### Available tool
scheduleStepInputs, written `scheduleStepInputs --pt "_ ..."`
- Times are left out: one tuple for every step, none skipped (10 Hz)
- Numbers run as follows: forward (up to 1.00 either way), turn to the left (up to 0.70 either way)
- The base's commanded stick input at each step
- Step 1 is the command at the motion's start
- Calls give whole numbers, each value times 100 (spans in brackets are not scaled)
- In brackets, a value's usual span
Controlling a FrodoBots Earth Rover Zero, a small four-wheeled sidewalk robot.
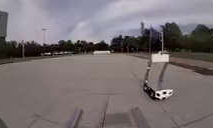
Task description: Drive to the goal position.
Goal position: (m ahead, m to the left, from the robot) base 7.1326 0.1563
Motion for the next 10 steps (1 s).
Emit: scheduleStepInputs --pt "100 0" --pt "100 0" --pt "100 0" --pt "100 -19" --pt "100 -27" --pt "100 -5" --pt "100 0" --pt "100 0" --pt "100 0" --pt "100 0"
